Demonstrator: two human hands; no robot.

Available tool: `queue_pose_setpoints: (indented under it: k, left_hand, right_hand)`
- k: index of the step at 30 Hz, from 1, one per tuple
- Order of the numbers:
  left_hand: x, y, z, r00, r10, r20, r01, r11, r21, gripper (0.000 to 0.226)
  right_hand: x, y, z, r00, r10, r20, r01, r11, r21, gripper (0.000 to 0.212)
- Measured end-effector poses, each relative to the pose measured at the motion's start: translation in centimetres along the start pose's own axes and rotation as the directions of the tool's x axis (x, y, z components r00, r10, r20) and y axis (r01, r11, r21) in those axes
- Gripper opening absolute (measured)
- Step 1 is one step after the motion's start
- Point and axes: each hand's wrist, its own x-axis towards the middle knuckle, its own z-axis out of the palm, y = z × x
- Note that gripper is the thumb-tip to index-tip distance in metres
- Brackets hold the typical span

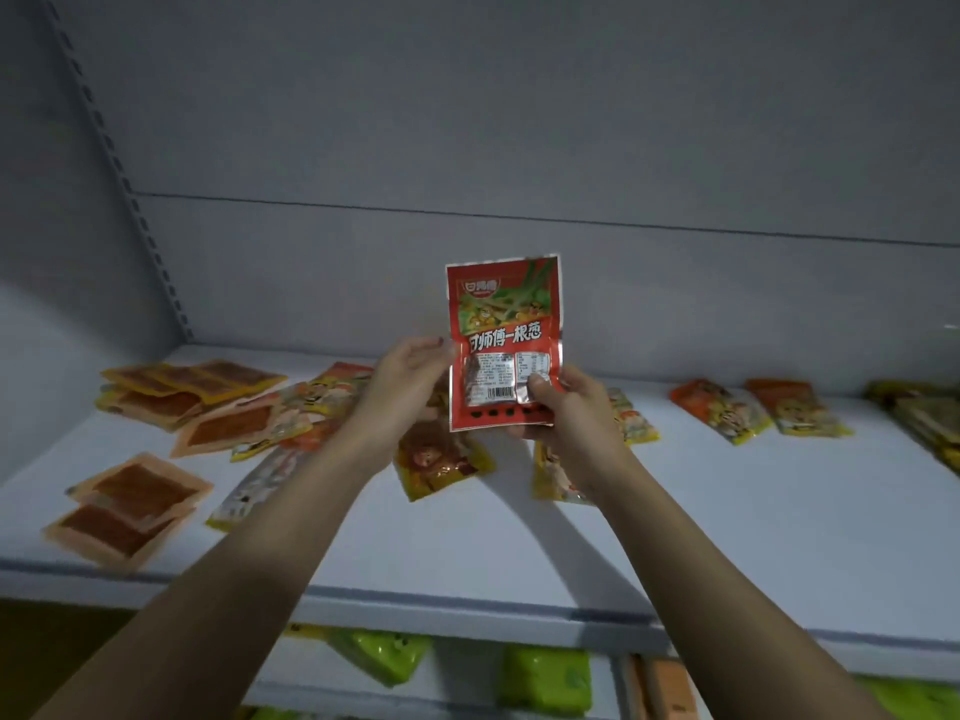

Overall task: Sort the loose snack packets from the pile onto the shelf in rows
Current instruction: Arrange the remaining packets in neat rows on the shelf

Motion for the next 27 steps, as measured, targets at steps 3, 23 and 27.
queue_pose_setpoints:
  k: [3, 23, 27]
  left_hand:
    - [-0.3, -0.6, 2.8, 0.978, -0.026, 0.206, 0.043, 0.996, -0.077, 0.025]
    - [-6.3, -1.3, 17.8, 0.866, 0.006, 0.501, 0.145, 0.954, -0.262, 0.015]
    - [-9.6, 0.0, 23.0, 0.849, 0.014, 0.528, 0.03, 0.997, -0.074, 0.02]
  right_hand:
    - [-1.3, 0.1, -2.2, 0.996, 0.071, -0.055, -0.069, 0.997, 0.031, 0.02]
    - [-11.3, -1.3, -16.6, 0.877, -0.079, -0.474, -0.06, 0.961, -0.272, 0.044]
    - [-14.3, -2.9, -21.9, 0.911, -0.027, -0.411, -0.021, 0.994, -0.111, 0.023]
